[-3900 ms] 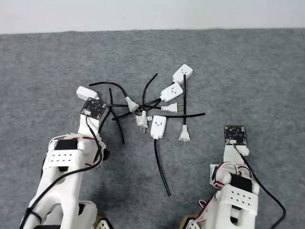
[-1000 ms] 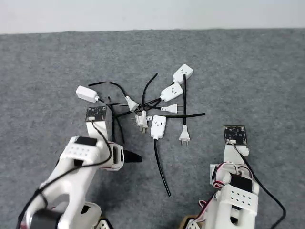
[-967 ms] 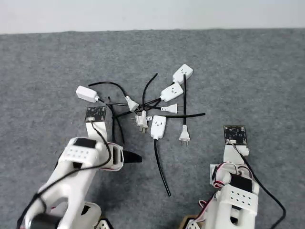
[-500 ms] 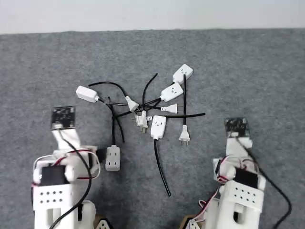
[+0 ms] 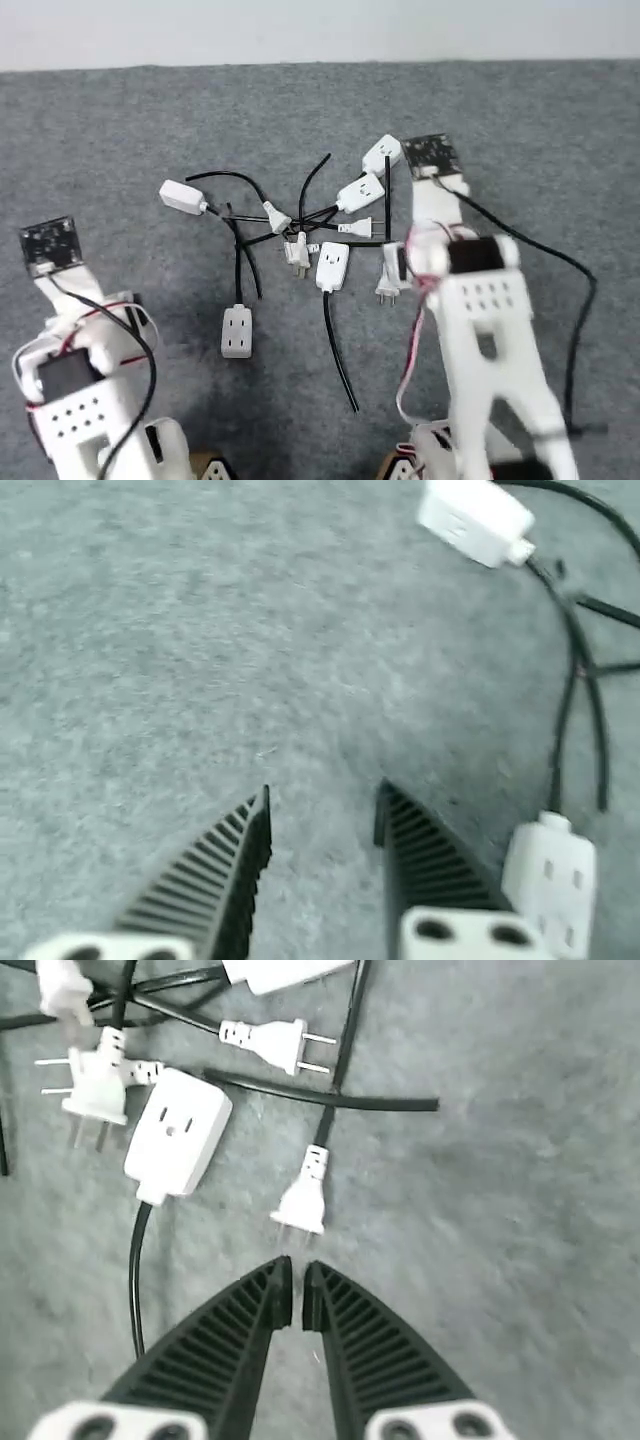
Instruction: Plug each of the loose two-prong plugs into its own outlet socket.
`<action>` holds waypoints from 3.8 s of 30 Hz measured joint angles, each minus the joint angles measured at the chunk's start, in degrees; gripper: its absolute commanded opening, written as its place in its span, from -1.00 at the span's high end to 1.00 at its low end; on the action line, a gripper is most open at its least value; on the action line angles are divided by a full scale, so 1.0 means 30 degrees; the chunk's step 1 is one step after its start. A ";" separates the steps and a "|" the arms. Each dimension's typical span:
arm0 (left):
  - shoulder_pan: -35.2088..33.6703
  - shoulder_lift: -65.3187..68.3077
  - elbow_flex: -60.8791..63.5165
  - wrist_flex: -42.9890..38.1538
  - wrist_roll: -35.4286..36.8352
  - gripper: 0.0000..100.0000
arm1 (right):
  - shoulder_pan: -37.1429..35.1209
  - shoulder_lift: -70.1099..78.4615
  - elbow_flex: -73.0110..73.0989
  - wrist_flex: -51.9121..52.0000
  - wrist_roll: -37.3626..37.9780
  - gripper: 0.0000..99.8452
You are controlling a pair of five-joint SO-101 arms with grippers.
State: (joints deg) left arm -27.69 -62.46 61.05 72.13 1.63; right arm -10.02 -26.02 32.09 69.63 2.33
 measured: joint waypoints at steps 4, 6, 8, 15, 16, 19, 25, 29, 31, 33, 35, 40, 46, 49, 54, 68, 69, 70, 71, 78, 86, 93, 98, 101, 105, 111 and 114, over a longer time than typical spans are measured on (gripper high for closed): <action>-0.0527 0.3048 0.0059 -0.2374 0.0000 0.62 | -0.0352 0.3604 -0.0029 -0.2872 -0.0850 0.94; -0.0645 0.4864 0.0440 -0.3780 0.0000 0.62 | -0.0352 0.4894 -0.0029 -0.4308 -0.0938 0.88; -0.0645 0.6623 0.0791 -0.5333 0.0000 0.62 | -0.0293 0.5919 -0.0029 -0.5421 -0.0938 0.79; -0.0645 1.1575 0.0879 -0.9055 -0.1524 0.86 | -0.0440 0.8879 -0.0029 -0.7209 -0.0967 0.76; -0.0645 1.2190 0.0557 -0.9055 -0.1641 0.89 | -0.0557 0.9201 -0.0029 -0.7326 -0.0967 0.76; -0.0645 1.4007 -0.0557 -0.9114 -0.1700 0.90 | -0.0908 0.9729 -0.0029 -0.7443 -0.0967 0.76; -0.0645 1.6938 -0.2549 -0.9114 -0.1729 0.90 | -0.1026 1.0667 -0.0440 -0.6974 -0.0996 0.75; -0.0645 1.7495 -0.3106 -0.8938 -0.1729 0.90 | -0.1026 1.2366 -0.2432 -0.5568 -0.1026 0.76; -0.0645 1.7495 -0.3165 -0.8821 -0.1758 0.90 | -0.1026 1.3187 -0.3575 -0.4718 -0.1026 0.76; -0.0615 1.7495 -0.3165 -0.8821 -0.1817 0.90 | -0.1026 1.3773 -0.4337 -0.4190 -0.1026 0.85; -0.0469 1.7612 -0.3165 -0.8821 -0.1817 0.90 | -0.1026 1.3919 -0.4659 -0.3956 -0.1084 1.00; -0.0117 1.7729 -0.3165 -0.8821 -0.1817 0.90 | -0.0996 1.4095 -0.4864 -0.3956 -0.1084 0.98; 0.0733 1.7729 -0.3165 -0.8469 -0.1846 0.91 | -0.0967 1.3890 -0.4923 -0.3311 -0.1084 0.98; 0.1084 1.7729 -0.3165 -0.7560 -0.1875 0.95 | -0.0996 1.2044 -0.4806 -0.2110 -0.1026 0.98; 0.1143 1.7788 -0.3165 -0.6505 -0.4249 0.98 | -0.1700 0.5392 -0.1846 -0.1465 -0.0586 0.98; 0.3546 1.7788 -0.3165 -0.3722 -1.2337 0.97 | -0.9465 -1.1223 0.8059 -0.4777 0.2227 0.98; 0.3692 1.7788 -0.3165 -0.3604 -1.3070 0.97 | -0.9963 -1.1370 0.8615 -0.5128 0.2227 0.98; 0.3780 1.7788 -0.3165 -0.3370 -1.3802 0.97 | -1.0432 -1.1429 0.9084 -0.5451 0.2227 0.98; 0.3810 1.7788 -0.3165 -0.3165 -1.4535 0.97 | -1.0842 -1.1458 0.9407 -0.5744 0.2227 0.98; 0.4747 1.8081 -0.3194 -0.2696 -1.6615 0.97 | -1.3040 -1.1692 0.9758 -0.6740 0.1729 0.98; 0.4923 2.1802 -0.6769 -0.0469 -1.6586 0.97 | -1.5121 -1.1692 0.9788 -0.6857 0.1641 0.98; 0.4952 2.3121 -0.8205 0.0498 -1.6557 0.97 | -1.4154 -1.1692 0.9758 -0.6857 0.1641 0.98; 0.4747 2.3121 -0.8293 0.0498 -1.6557 0.97 | -1.2044 -1.1692 0.9758 -0.6388 0.1641 0.98; 0.4542 2.3121 -0.8322 0.0498 -1.6557 0.97 | -1.0520 -1.1692 0.9875 -0.5861 0.1641 0.98; 0.4278 2.3150 -0.8410 0.0498 -1.6557 0.97 | -0.8469 -1.1429 1.1194 -0.6037 0.1524 0.98; 0.4249 2.3150 -0.8410 0.0498 -1.6557 0.97 | -0.7971 -1.0491 1.1370 -0.7473 -0.1612 0.87; 0.4249 2.3150 -0.8410 0.0498 -1.6557 0.97 | -0.7385 -0.9114 1.1370 -0.7824 -0.2462 0.76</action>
State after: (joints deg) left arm -14.95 6.99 35.82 73.63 -48.04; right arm -32.18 -53.36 66.20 46.15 -5.05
